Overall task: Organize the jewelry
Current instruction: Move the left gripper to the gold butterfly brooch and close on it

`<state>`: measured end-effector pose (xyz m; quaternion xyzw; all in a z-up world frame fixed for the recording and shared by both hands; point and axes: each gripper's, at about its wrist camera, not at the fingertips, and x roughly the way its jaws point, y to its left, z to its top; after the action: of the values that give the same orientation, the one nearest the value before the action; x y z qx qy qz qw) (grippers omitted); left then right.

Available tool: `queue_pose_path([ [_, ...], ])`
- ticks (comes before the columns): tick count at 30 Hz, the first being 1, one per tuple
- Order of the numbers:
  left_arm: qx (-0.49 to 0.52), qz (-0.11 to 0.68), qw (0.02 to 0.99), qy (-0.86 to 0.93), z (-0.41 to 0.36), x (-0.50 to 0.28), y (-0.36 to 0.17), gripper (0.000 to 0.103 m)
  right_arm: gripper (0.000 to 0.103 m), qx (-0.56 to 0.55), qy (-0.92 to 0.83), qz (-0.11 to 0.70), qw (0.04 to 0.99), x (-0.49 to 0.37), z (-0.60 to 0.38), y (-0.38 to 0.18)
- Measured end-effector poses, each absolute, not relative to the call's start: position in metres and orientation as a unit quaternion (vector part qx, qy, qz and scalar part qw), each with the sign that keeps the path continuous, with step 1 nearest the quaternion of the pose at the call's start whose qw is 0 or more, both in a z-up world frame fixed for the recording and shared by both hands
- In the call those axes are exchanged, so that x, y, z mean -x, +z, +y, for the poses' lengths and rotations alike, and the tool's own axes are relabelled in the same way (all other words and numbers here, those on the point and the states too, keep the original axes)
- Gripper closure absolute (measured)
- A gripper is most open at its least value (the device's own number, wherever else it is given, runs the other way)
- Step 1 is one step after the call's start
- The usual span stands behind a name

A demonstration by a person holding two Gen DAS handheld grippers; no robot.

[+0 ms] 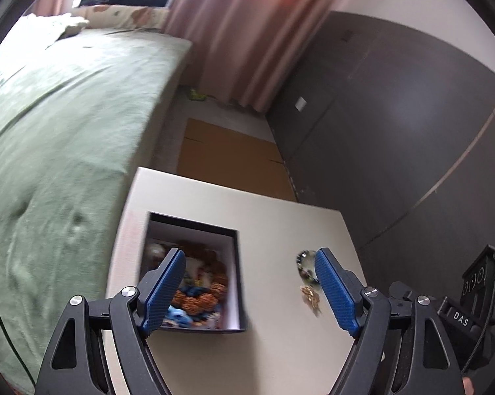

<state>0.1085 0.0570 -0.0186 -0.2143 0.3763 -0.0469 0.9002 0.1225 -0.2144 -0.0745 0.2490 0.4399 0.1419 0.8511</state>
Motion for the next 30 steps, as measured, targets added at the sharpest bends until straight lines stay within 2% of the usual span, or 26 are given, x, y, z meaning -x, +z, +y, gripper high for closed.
queue_pose_path([
  [11,0.136,0.412,0.896,-0.094,-0.019,-0.127,-0.035,0.022,0.033,-0.285,0.106,0.459,0.834,-0.117,-0.255,-0.083],
  [21,0.052,0.461,0.879,-0.108,-0.082,-0.148,-0.075,0.022,0.033,-0.277,0.060,0.480,0.830,-0.110,-0.290,-0.096],
  [25,0.012,0.475,0.874,-0.107,-0.099,-0.154,-0.092,0.022,0.024,-0.275,0.060,0.485,0.828,-0.113,-0.299,-0.098],
  [27,-0.005,0.480,0.871,-0.104,-0.106,-0.158,-0.101,0.022,0.024,-0.275,0.070,0.488,0.825,-0.116,-0.303,-0.098],
  [30,-0.019,0.492,0.865,-0.100,-0.111,-0.166,-0.114,0.022,0.013,-0.281,0.077,0.493,0.819,-0.120,-0.307,-0.100],
])
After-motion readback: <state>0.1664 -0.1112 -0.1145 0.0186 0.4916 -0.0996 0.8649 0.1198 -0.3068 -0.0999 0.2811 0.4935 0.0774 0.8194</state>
